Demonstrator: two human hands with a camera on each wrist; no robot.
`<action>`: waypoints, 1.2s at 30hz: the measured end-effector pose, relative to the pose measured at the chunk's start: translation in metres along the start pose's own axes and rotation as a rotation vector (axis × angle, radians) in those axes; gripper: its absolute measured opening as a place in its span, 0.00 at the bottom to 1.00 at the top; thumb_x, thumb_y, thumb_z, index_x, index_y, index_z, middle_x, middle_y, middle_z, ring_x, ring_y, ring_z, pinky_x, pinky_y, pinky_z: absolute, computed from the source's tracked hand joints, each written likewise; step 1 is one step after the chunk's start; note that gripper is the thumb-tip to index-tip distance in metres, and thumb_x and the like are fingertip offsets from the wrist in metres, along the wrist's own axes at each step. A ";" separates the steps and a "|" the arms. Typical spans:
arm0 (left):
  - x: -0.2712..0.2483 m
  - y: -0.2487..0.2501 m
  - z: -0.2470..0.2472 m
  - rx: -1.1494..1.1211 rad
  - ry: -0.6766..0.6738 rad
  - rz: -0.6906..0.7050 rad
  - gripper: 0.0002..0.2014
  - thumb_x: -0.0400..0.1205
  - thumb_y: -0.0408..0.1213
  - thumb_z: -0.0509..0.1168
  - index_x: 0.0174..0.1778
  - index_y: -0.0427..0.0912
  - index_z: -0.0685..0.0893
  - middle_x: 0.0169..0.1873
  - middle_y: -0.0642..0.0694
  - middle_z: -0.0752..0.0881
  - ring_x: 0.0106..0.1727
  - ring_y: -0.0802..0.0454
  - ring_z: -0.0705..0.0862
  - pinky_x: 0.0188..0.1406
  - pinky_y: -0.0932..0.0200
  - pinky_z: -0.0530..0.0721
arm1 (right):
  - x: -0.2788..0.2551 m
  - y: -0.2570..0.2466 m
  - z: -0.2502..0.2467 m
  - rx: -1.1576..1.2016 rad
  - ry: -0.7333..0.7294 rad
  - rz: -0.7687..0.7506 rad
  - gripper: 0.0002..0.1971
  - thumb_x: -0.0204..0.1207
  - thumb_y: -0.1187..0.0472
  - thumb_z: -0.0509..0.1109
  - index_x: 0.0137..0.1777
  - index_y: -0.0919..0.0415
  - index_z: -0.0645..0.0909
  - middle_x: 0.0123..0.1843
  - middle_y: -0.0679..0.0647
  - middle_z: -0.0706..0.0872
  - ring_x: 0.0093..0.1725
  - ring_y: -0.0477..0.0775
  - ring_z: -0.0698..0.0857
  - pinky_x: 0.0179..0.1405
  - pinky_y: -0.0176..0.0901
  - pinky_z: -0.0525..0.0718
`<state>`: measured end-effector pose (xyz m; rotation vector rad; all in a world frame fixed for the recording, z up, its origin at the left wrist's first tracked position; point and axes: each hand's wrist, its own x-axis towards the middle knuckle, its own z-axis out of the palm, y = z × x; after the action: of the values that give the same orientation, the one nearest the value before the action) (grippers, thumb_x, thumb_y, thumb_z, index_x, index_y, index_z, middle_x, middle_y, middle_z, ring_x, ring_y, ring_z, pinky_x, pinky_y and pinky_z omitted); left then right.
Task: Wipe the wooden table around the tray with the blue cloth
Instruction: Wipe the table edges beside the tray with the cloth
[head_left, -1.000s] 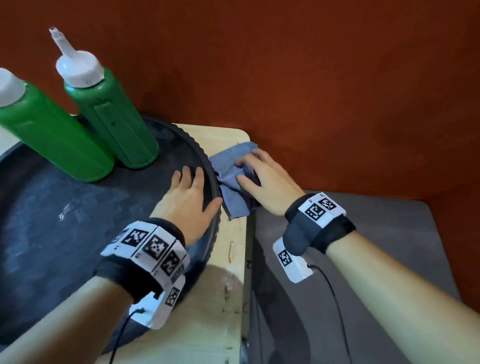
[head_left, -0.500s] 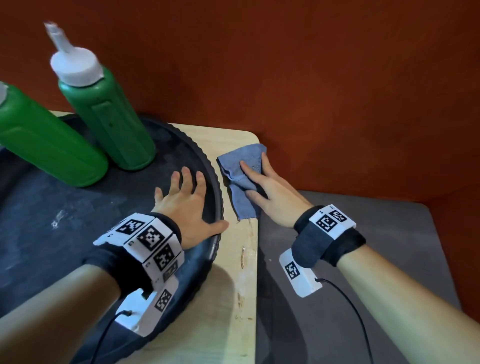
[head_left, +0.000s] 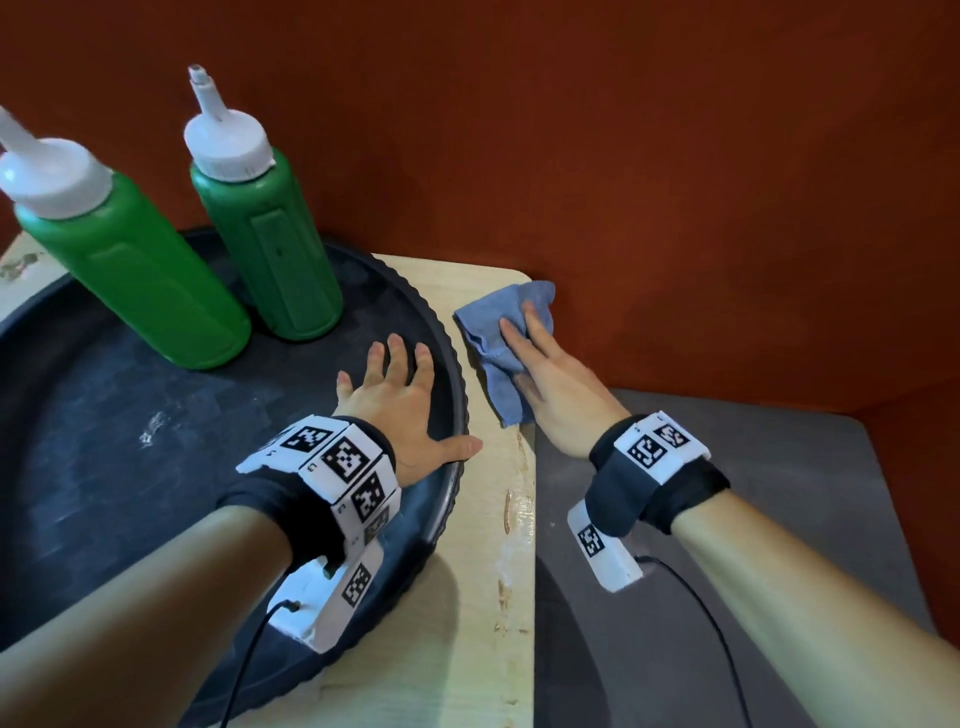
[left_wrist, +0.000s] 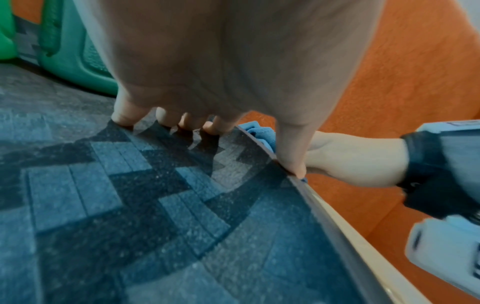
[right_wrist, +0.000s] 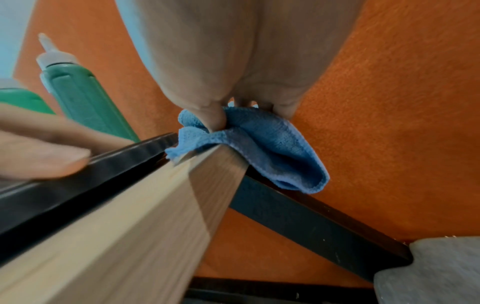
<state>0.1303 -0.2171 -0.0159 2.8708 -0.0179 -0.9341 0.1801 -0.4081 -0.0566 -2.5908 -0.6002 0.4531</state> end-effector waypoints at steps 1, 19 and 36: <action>0.000 0.001 0.000 0.003 0.001 -0.001 0.56 0.72 0.73 0.56 0.83 0.41 0.35 0.83 0.39 0.36 0.84 0.40 0.37 0.80 0.33 0.48 | -0.006 -0.001 0.003 -0.001 -0.005 -0.007 0.31 0.85 0.62 0.56 0.85 0.51 0.48 0.86 0.48 0.37 0.76 0.66 0.71 0.60 0.61 0.81; 0.000 -0.002 0.006 0.004 0.030 0.017 0.53 0.74 0.73 0.51 0.83 0.42 0.36 0.83 0.38 0.36 0.84 0.40 0.37 0.80 0.34 0.47 | 0.032 0.008 -0.021 -0.047 -0.117 0.016 0.30 0.87 0.63 0.54 0.85 0.55 0.47 0.86 0.58 0.37 0.84 0.65 0.54 0.76 0.54 0.65; 0.001 -0.003 0.010 -0.010 0.039 0.025 0.52 0.75 0.72 0.50 0.83 0.42 0.35 0.82 0.38 0.34 0.84 0.40 0.35 0.81 0.34 0.44 | -0.030 -0.001 0.018 0.018 -0.072 0.010 0.35 0.84 0.66 0.57 0.84 0.44 0.45 0.86 0.44 0.34 0.68 0.69 0.77 0.57 0.62 0.82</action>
<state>0.1248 -0.2154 -0.0247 2.8718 -0.0453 -0.8706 0.1473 -0.4159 -0.0649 -2.5705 -0.6043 0.5549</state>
